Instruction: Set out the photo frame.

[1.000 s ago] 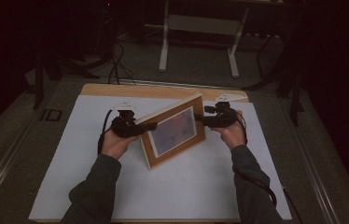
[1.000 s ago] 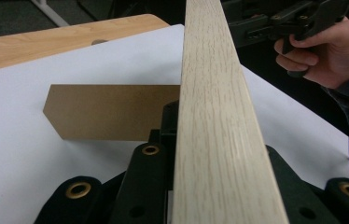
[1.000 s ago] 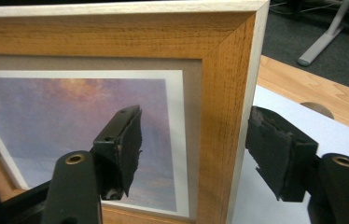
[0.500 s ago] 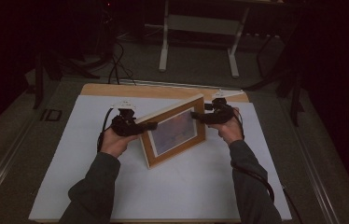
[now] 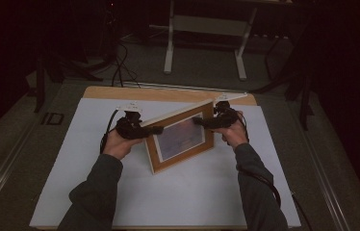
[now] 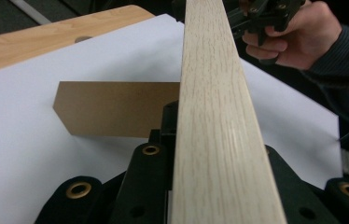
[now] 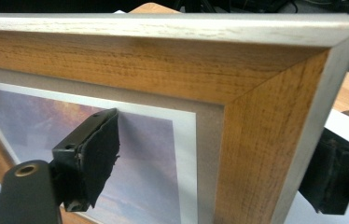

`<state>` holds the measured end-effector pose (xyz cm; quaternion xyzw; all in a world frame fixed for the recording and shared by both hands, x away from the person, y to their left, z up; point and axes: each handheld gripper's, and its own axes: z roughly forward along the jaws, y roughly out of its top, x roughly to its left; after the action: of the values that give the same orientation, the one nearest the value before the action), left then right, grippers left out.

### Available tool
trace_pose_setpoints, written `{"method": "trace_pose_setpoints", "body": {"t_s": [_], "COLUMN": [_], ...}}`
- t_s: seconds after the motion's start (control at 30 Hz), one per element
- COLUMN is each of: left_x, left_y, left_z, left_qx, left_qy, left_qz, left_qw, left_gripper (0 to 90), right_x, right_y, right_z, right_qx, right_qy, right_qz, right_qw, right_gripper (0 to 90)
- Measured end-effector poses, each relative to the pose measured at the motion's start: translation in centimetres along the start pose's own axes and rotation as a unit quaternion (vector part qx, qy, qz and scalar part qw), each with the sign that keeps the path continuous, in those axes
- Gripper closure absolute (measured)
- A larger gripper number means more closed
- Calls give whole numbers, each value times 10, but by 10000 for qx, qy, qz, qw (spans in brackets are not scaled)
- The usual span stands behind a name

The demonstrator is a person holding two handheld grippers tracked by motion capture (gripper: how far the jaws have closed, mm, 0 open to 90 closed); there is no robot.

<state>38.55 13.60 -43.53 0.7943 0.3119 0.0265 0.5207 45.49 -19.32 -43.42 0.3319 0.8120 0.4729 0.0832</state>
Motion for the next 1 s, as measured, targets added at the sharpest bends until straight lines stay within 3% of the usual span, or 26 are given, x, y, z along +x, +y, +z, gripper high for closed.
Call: {"method": "trace_pose_setpoints", "body": {"t_s": [0.47,1.0], "left_x": [6,17], "left_y": [-1,-3], "left_z": [2,3], "left_qx": [-68,-199], "left_qy": [-171,-333], "left_qz": [63,-161], "left_qw": [9998,9991], "left_gripper": [788,742], "right_x": [-12,-19], "right_y": [-11,-20], "right_z": [-13,-26], "right_qx": [-258,-227], "right_qy": [257,505], "right_qz": [378,559], "right_qw": [9986,9969], "right_gripper": [328,491]}}
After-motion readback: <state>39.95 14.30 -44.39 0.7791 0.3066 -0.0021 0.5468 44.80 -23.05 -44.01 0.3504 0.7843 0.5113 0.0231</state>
